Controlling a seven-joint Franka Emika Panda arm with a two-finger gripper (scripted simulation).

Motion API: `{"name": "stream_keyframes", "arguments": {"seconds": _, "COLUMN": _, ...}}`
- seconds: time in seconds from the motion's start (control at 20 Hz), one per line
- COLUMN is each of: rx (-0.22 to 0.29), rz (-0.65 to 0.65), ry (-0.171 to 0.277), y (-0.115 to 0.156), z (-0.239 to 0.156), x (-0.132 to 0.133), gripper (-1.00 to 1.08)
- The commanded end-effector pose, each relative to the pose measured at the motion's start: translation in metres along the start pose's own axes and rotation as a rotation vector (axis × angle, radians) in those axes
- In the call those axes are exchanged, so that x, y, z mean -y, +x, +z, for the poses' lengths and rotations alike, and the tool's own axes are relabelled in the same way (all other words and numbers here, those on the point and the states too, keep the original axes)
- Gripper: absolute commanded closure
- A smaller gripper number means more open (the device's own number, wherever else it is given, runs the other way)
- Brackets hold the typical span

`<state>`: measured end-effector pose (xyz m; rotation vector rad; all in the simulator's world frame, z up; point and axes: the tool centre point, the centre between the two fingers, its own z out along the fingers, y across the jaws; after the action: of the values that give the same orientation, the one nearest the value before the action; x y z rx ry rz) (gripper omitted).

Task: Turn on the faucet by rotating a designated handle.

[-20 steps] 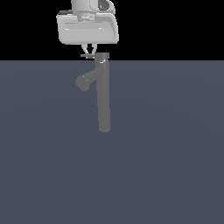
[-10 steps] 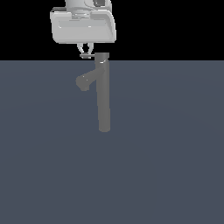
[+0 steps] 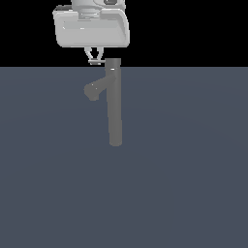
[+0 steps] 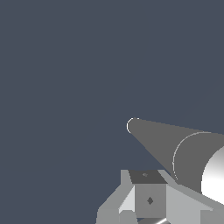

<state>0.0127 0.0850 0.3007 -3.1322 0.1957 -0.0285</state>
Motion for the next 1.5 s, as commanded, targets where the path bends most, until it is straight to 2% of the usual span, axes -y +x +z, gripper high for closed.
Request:
{"name": "stream_keyframes", "arguments": {"seconds": 0.0, "rx": 0.013, "rz": 0.0, "ry": -0.004, "y": -0.013, "z": 0.0, "x": -0.004, "gripper": 1.08}}
{"name": "stream_keyframes", "arguments": {"seconds": 0.45, "rx": 0.017, "rz": -0.004, "ry": -0.004, "y": -0.039, "z": -0.001, "x": -0.013, "gripper": 1.08}}
{"name": "stream_keyframes", "arguments": {"seconds": 0.5, "rx": 0.001, "rz": 0.005, "ry": -0.001, "y": -0.025, "z": 0.0, "x": -0.016, "gripper": 1.08}}
{"name": "stream_keyframes", "arguments": {"seconds": 1.1, "rx": 0.017, "rz": -0.005, "ry": -0.004, "y": -0.053, "z": -0.001, "x": -0.059, "gripper": 1.08}}
{"name": "stream_keyframes", "arguments": {"seconds": 1.15, "rx": 0.017, "rz": -0.005, "ry": -0.004, "y": -0.053, "z": -0.001, "x": -0.059, "gripper": 1.08}}
{"name": "stream_keyframes", "arguments": {"seconds": 1.2, "rx": 0.007, "rz": -0.034, "ry": 0.001, "y": -0.049, "z": -0.001, "x": -0.039, "gripper": 1.08}}
{"name": "stream_keyframes", "arguments": {"seconds": 1.45, "rx": 0.013, "rz": -0.018, "ry": -0.002, "y": -0.038, "z": -0.001, "x": -0.073, "gripper": 1.08}}
